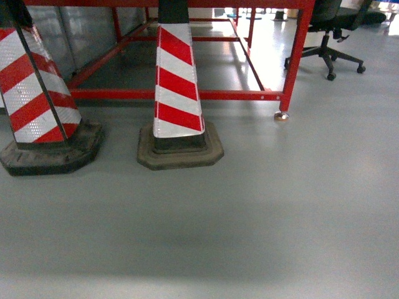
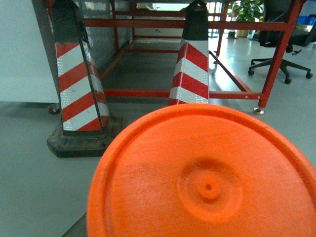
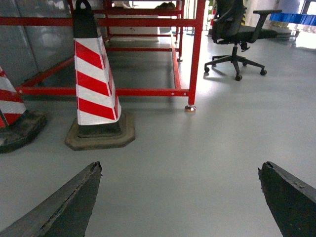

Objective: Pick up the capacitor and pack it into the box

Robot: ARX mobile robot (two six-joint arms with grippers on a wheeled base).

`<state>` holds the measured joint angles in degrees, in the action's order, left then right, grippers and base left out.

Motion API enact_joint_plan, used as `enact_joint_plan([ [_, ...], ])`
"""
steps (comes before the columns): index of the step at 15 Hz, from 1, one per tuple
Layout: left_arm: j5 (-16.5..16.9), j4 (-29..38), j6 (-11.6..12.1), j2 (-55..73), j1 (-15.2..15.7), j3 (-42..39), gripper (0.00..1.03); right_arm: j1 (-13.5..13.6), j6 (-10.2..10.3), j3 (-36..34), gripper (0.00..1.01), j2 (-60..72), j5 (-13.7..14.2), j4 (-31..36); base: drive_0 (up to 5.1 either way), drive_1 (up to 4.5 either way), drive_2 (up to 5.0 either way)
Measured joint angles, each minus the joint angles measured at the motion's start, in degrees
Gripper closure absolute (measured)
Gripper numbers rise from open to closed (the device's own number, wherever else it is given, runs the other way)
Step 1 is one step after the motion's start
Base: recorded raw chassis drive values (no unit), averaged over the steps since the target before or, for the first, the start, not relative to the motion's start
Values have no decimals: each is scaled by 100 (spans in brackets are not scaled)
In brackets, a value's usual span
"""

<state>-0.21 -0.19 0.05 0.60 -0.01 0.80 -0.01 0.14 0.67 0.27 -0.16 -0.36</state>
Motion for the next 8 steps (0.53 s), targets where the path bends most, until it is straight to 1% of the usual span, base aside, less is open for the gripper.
enact_joint_plan([
  [3, 9, -20, 0, 0, -2, 0, 60, 0, 0, 0, 3, 0, 11, 4, 0, 0, 0],
  [8, 17, -20, 0, 0, -2, 0, 60, 0, 0, 0, 3, 0, 13, 4, 6, 406, -394],
])
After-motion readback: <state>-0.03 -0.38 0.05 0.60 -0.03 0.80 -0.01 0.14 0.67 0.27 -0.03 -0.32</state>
